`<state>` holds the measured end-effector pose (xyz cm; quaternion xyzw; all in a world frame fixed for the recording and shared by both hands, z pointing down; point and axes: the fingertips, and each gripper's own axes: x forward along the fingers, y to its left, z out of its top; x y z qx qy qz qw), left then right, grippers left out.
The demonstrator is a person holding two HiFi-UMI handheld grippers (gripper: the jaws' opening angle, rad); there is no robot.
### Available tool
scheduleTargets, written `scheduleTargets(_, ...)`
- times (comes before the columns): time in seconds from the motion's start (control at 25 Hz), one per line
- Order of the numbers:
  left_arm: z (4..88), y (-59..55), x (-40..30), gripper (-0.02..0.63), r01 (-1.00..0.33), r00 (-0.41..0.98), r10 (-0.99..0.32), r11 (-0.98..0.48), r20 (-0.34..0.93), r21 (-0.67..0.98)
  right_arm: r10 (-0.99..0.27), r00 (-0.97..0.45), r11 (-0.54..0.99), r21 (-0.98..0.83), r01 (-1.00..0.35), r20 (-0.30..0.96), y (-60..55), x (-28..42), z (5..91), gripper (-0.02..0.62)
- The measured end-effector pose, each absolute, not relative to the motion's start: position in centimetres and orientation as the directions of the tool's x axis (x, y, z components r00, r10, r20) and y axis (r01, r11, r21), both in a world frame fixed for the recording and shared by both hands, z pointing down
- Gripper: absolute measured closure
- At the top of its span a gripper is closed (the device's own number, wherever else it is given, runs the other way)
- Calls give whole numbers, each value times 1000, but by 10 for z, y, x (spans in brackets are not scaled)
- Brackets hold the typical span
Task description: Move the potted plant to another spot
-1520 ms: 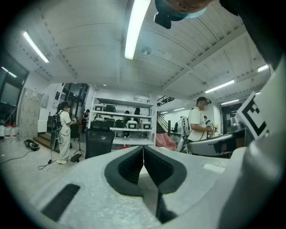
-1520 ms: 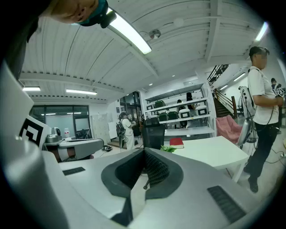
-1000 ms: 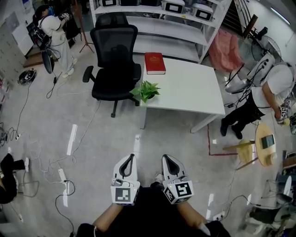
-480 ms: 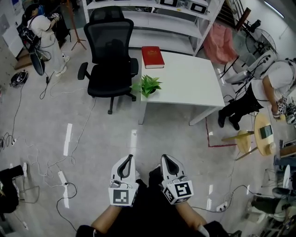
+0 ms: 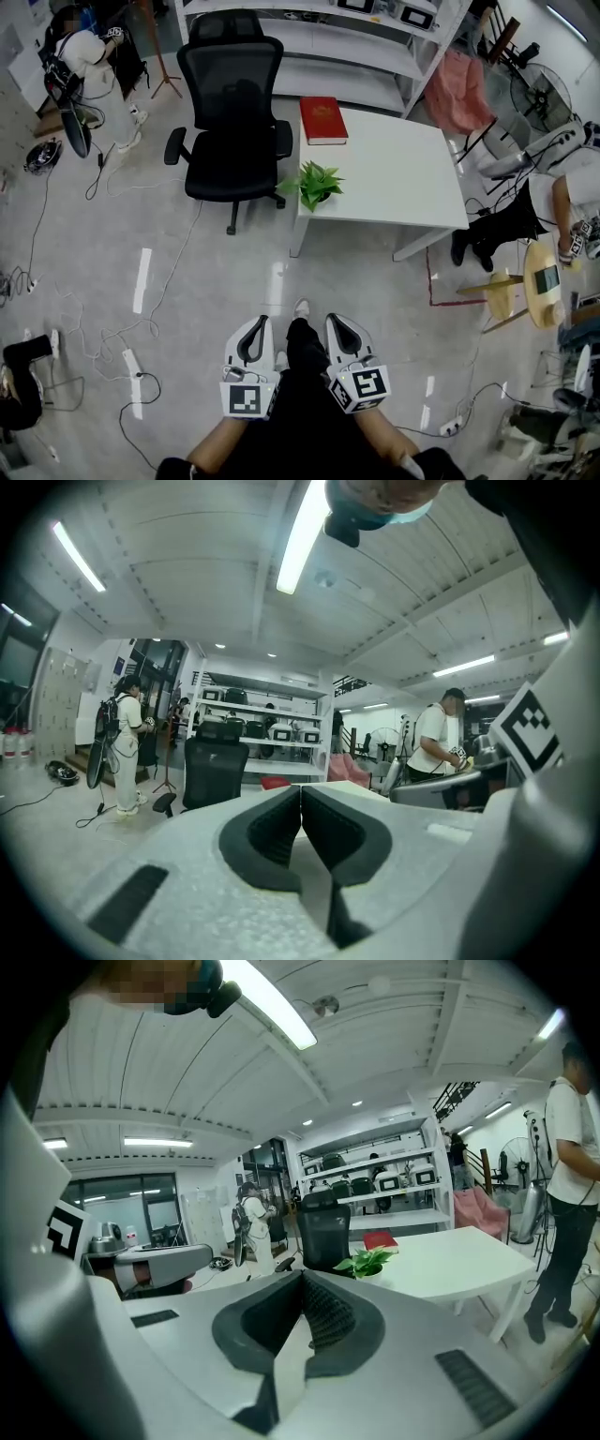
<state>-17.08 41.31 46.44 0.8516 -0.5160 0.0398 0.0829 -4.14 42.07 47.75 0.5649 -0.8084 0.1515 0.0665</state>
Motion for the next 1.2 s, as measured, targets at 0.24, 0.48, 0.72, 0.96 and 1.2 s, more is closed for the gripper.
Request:
scheduleTargets(0.24,458,360,-160,589,-879,476,-869,-469,136,84,-894,-347,301,-193,-934,282,365,-31,482,584)
scheduleTargets(0.48,455,298,-143,588,-881,473,-869,-468,143,70,-898,-338,284,-215,-934,282,302,-12,485,584)
scheduleTargets(0.72,441,232,-121,588,-897,441,-890,-437,117,66,-880,-356,294,-228,-928,316,240,11,491,584)
scheduleTargets(0.96,444,195,-109,588,-915,404,-907,-400,120,58,-867,-365,301,-227,-926,340,192,30,504,584)
scheduleTargets(1.2,447,174,-100,588,-918,397,-908,-393,131,60,-849,-361,296,-219,-930,385,165,41,520,584)
